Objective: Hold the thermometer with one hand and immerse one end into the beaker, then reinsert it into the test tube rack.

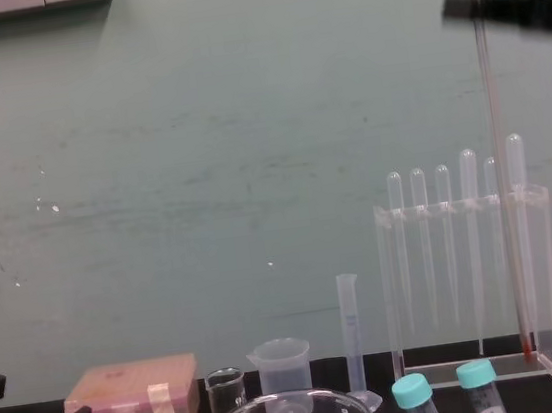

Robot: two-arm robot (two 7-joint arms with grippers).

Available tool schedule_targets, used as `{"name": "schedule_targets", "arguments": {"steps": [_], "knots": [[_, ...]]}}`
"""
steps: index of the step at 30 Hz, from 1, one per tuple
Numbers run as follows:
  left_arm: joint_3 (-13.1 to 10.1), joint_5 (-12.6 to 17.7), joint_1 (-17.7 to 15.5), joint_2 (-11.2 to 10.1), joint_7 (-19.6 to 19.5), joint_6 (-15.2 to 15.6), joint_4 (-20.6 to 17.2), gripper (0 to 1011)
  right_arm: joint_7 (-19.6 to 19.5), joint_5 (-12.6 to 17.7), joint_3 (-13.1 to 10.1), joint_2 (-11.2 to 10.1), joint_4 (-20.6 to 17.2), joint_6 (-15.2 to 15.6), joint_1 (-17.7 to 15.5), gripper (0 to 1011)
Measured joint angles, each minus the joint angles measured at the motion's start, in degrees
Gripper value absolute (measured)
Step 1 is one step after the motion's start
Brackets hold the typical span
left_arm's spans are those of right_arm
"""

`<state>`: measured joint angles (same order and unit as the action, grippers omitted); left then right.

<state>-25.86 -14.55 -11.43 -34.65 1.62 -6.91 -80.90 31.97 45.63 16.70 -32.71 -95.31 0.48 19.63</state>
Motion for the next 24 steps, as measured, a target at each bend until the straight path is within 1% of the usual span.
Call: {"name": "schedule_targets", "arguments": {"steps": [1,4,5,6,7,10,11,13,15,16,17,20,21,23,24], "knots": [[0.0,0.0,0.0,0.0,0.0,0.0,0.0,1008,0.28,1.29,-0.32,-0.08,-0.35,1.04,1.33,56],[0.0,0.0,0.0,0.0,0.0,0.0,0.0,1008,0.53,3.14,-0.7,-0.31,-0.84,2.87,3.81,56],[0.0,0.0,0.0,0.0,0.0,0.0,0.0,1008,0.6,4.21,-0.83,-0.51,-1.09,4.1,5.47,56],[0.0,0.0,0.0,0.0,0.0,0.0,0.0,1008,0.61,4.64,-0.85,-0.61,-1.19,4.7,6.2,56],[0.0,0.0,0.0,0.0,0.0,0.0,0.0,1008,0.72,5.25,-0.84,-0.85,-1.28,5.62,7.84,56],[0.0,0.0,0.0,0.0,0.0,0.0,0.0,1008,1.01,5.68,-0.5,-1.17,-1.3,6.49,9.83,56],[0.0,0.0,0.0,0.0,0.01,0.0,0.0,1008,1.36,5.79,-0.07,-1.33,-1.22,6.81,11.11,56],[0.0,0.0,0.0,0.0,0.0,0.0,0.0,1008,1.77,5.84,0.48,-1.42,-0.89,6.94,12.08,56],[0.0,0.0,0.0,0.0,0.0,0.0,0.0,1008,2.37,5.96,1.75,-1.15,0.07,7.26,13.88,56],[0.0,0.0,0.0,0.0,0.0,0.0,0.0,1008,2.37,5.96,1.75,-1.15,0.07,7.26,13.88,56],[0.0,0.0,0.0,0.0,0.0,0.0,0.0,1008,2.79,6.09,2.74,-0.56,0.86,7.41,14.89,56],[0.0,0.0,0.0,0.0,0.0,0.0,0.0,1008,3.68,6.32,4.51,0.72,2.12,7.55,16.31,56],[0.0,0.0,0.0,0.0,0.0,0.0,0.0,1008,4.4,6.59,5.8,1.8,3.04,7.58,17.19,56],[0.0,0.0,0.0,0.0,0.0,0.0,0.0,1008,5.31,6.98,7.04,2.89,3.92,7.59,17.94,56],[0.0,0.0,0.0,0.0,0.0,0.0,0.0,1008,6.24,7.41,8.33,4.05,4.72,7.58,18.54,56]]}}
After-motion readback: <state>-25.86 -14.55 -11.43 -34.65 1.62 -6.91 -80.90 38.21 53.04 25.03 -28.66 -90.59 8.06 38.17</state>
